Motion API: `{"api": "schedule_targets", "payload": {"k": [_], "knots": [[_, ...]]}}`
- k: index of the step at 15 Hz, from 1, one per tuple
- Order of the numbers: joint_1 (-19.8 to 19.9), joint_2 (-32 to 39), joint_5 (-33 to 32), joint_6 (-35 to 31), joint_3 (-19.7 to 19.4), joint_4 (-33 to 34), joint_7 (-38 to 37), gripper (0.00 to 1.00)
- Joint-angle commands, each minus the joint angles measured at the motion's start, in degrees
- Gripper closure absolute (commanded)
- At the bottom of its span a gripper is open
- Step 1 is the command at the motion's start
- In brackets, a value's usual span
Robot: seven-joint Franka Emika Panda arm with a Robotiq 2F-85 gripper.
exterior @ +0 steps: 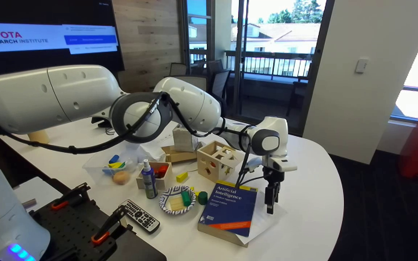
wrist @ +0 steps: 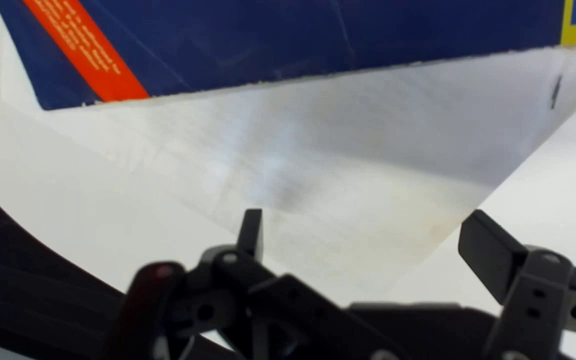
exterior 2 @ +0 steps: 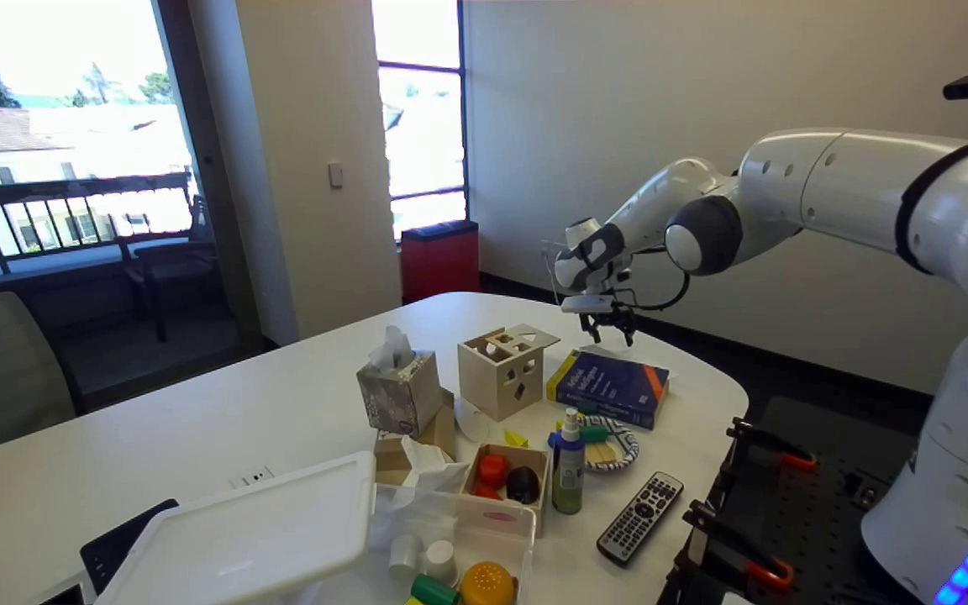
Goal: Close the book and push the paper into it
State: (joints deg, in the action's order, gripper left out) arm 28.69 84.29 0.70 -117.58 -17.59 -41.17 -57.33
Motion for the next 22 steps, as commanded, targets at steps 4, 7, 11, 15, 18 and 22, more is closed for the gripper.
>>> {"api": "schedule_targets", "payload": {"k": [4, 7, 11, 15, 18, 22], "knots": [[1.3, 0.0, 0.2, 1.6, 1.3, 1.3, -2.1, 0.00], [1.2, 0.0, 0.2, 4.1, 1.9, 1.0, -1.0, 0.00], [1.2, 0.0, 0.8, 5.6, 4.0, 1.0, 1.3, 0.00], [0.9, 0.0, 1.2, 5.4, 5.9, 1.3, 4.2, 0.00], [0.9, 0.0, 1.7, 5.1, 7.4, 1.0, 7.0, 0.00], [0.9, 0.0, 2.6, 5.5, 8.6, 1.2, 10.4, 0.00]]}}
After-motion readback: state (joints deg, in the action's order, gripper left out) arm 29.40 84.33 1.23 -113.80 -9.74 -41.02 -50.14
